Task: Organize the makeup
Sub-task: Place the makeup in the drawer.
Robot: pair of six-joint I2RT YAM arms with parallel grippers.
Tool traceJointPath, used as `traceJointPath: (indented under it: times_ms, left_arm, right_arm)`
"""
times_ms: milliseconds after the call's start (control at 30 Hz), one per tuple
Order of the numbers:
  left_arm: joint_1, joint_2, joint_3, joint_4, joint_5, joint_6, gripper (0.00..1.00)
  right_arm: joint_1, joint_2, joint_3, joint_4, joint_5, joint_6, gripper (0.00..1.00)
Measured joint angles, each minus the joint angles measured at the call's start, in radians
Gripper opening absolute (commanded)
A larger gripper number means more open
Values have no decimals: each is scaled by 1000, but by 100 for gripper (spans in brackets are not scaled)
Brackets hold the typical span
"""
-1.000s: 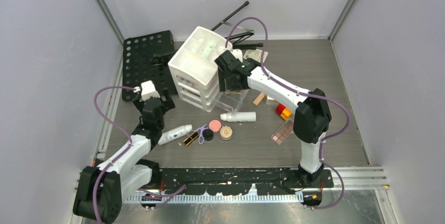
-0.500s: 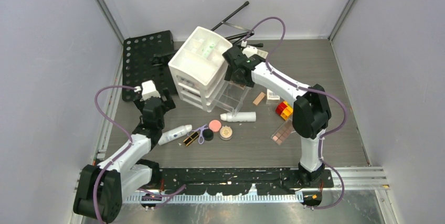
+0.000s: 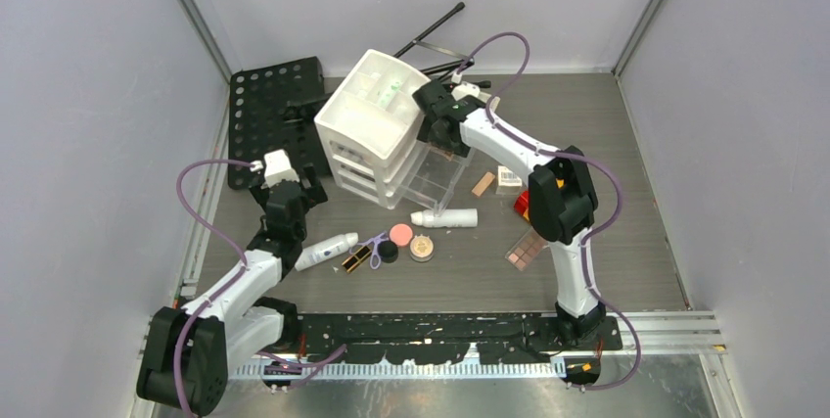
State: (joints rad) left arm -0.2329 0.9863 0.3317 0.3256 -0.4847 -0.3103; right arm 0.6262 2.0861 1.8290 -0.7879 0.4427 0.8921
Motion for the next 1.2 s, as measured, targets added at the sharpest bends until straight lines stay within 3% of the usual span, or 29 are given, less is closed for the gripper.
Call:
traceJointPath:
  times_ms: [200, 600, 1000, 1200]
  left_arm:
    - [0, 3, 3, 0, 0, 0, 94]
    - [0, 3, 6, 0, 0, 0, 94]
    - [0, 5, 7, 0, -1, 0, 94]
    - [0, 5, 7, 0, -1, 0, 94]
  right_arm:
    - [0, 27, 11, -11, 2, 1, 85]
    - [-2, 7, 13, -13, -4, -5, 87]
    - [-8, -195, -16, 0, -22, -51, 90]
    - [-33, -311, -145, 8, -19, -79, 89]
